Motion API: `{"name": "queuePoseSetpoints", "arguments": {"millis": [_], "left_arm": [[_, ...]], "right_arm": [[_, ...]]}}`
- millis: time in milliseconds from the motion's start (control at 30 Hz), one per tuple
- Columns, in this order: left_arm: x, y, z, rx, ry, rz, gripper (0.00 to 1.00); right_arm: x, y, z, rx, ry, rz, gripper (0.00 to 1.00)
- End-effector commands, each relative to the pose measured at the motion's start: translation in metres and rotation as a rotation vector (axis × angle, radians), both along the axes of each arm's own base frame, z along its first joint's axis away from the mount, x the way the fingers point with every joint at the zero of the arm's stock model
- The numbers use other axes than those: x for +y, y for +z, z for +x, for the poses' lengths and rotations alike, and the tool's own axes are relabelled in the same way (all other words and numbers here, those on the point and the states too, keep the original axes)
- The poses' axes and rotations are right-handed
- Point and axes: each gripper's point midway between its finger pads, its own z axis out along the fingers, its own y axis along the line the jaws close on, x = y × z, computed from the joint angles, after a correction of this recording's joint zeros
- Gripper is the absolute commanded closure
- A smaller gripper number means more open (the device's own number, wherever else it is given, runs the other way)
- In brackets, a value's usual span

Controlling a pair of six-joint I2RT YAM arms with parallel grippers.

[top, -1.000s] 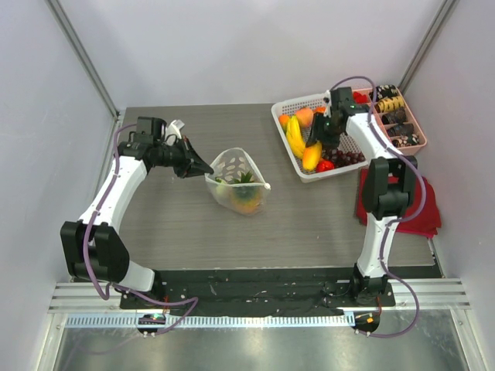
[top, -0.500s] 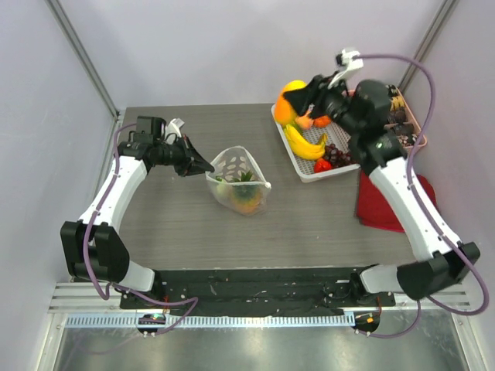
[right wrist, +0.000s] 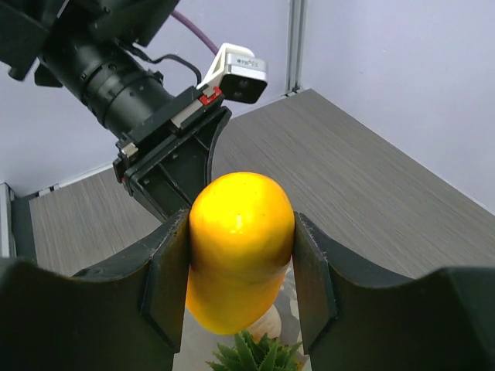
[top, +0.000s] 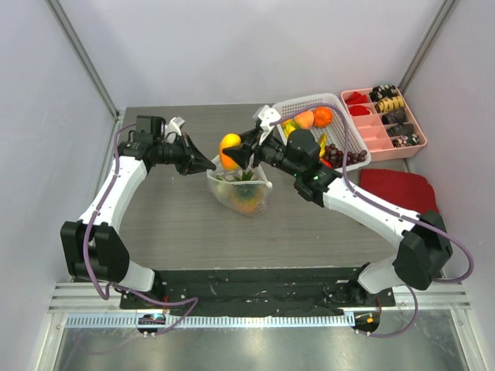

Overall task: Place the food in the zip-top bag and seal the zipper
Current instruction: Place the fake fruit in the zipper food storage bag.

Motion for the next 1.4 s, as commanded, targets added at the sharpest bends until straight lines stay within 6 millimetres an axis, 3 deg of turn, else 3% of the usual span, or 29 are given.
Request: {"name": "queuePoseSetpoints", "arguments": {"millis": [0,167,267,367,400,433,533,600,633,767,800,933,1000,1067,1233,1333,1367], "left_arm": [[-0.005,0.019,0.002,-0.056,-0.029,-0.045,1.0],[-0.005,0.02,0.004,-0.055,-0.03,-0.051,1.0],[-0.006,0.02,0.005,-0.051,-0.033,-0.056,1.0],[-0.006,0.021,0.005,-0.053,-0.034,-0.058,1.0],[-0.006,0.02,0.005,-0.051,-0.035,-0.056,1.0],[-0.005,0.021,0.006,-0.054,-0.034,-0.057,1.0],[-0.004,0.022,0.006,-0.056,-0.032,-0.057,1.0],[-0.003,0.022,0.006,-0.056,-0.03,-0.057,1.0],[-0.003,0.021,0.007,-0.057,-0.03,-0.055,1.0],[-0.004,0.02,0.007,-0.055,-0.031,-0.057,1.0],[-0.003,0.02,0.008,-0.057,-0.027,-0.056,1.0],[-0.003,0.022,0.008,-0.069,-0.025,-0.054,1.0],[-0.003,0.022,0.008,-0.069,-0.026,-0.053,1.0],[-0.003,0.022,0.008,-0.074,-0.023,-0.048,1.0],[-0.001,0.027,0.01,-0.113,-0.02,-0.025,1.0],[0.0,0.027,0.009,-0.11,-0.022,-0.023,1.0],[-0.001,0.027,0.009,-0.106,-0.023,-0.024,1.0]], "right_arm": [[0.008,0.029,0.002,-0.147,-0.003,0.068,0.99],[0.02,0.006,0.01,-0.109,-0.011,0.048,0.95],[0.024,-0.002,0.016,-0.081,-0.016,0.049,0.87],[0.028,-0.009,0.015,-0.028,-0.005,0.051,0.7],[0.028,-0.01,0.014,-0.019,-0.002,0.048,0.45],[0.027,-0.011,0.013,-0.004,-0.002,0.044,0.35],[0.022,0.0,0.009,0.037,-0.014,0.049,0.2],[0.015,0.026,0.009,0.033,-0.036,0.073,0.12],[0.013,0.027,0.009,0.062,-0.043,0.068,0.1],[-0.015,0.059,0.024,0.099,-0.093,0.112,0.05],[-0.032,0.061,0.037,0.105,-0.114,0.112,0.05],[-0.078,0.057,0.066,0.156,-0.162,0.085,0.05],[-0.086,0.057,0.061,0.157,-0.08,0.065,0.06],[-0.11,0.051,0.073,0.177,-0.113,0.039,0.07],[-0.171,0.02,0.113,0.272,-0.304,-0.074,0.06],[-0.214,-0.016,0.145,0.287,-0.468,-0.216,0.06],[-0.229,-0.039,0.16,0.324,-0.521,-0.257,0.07]]}}
